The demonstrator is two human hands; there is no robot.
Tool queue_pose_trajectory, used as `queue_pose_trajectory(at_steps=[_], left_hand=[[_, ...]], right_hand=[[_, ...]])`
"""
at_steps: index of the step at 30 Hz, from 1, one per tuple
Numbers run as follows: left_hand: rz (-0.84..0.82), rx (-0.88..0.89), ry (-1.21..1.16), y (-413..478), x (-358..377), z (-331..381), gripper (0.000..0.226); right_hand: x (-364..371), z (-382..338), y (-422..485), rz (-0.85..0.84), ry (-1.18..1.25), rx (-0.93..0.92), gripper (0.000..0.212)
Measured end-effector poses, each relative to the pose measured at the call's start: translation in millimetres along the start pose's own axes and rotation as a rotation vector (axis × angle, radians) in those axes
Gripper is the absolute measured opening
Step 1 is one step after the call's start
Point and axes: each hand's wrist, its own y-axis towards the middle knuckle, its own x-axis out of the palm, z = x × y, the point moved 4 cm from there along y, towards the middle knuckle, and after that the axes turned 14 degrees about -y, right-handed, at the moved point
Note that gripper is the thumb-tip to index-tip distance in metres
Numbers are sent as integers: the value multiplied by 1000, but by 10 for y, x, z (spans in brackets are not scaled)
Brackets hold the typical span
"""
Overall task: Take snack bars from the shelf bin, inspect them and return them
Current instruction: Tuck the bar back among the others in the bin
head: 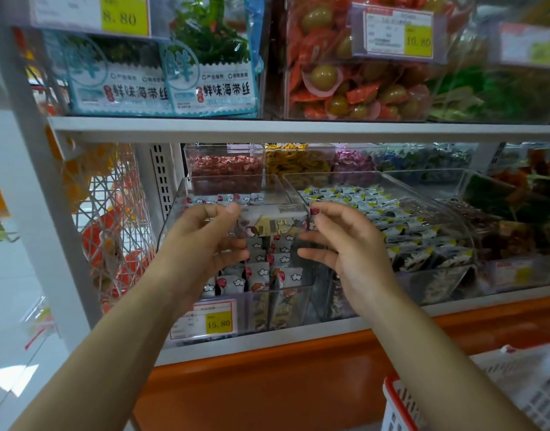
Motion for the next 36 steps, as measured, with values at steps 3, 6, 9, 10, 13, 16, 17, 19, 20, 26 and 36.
queue_pose_trajectory(at_steps=[3,6,9,10,13,16,17,19,20,26,36], left_hand=[[14,78,159,-15,27,15,13],[10,115,260,-19,35,26,9],[-27,130,329,-28,62,32,17],[-52,135,347,-33,79,32,22],[-107,175,440,-61,127,47,27],[-119,199,501,-77,139,66,21],[-123,190,521,-82,134,71,20],[-146,184,584,-100,133,86,19],[-161,189,612,-111,140,96,18],[-193,205,725,-127,198,87,20],[-127,133,724,-85,169,114,19]], right_hand=[[10,13,1,-4,-26,-2,6],[1,21,4,13,-95,-39,7],[-20,27,13,20,-146,-93,8],[-27,30,17,15,-159,-103,9],[-44,34,24,-10,-188,-112,18],[-61,16,21,-13,-203,-112,12],[-64,10,20,-21,-205,-110,11],[-66,-9,19,-40,-217,-117,15],[-68,-22,17,-39,-232,-128,18],[-92,-63,13,77,-519,-245,19],[-12,-135,-43,7,-607,-365,13]])
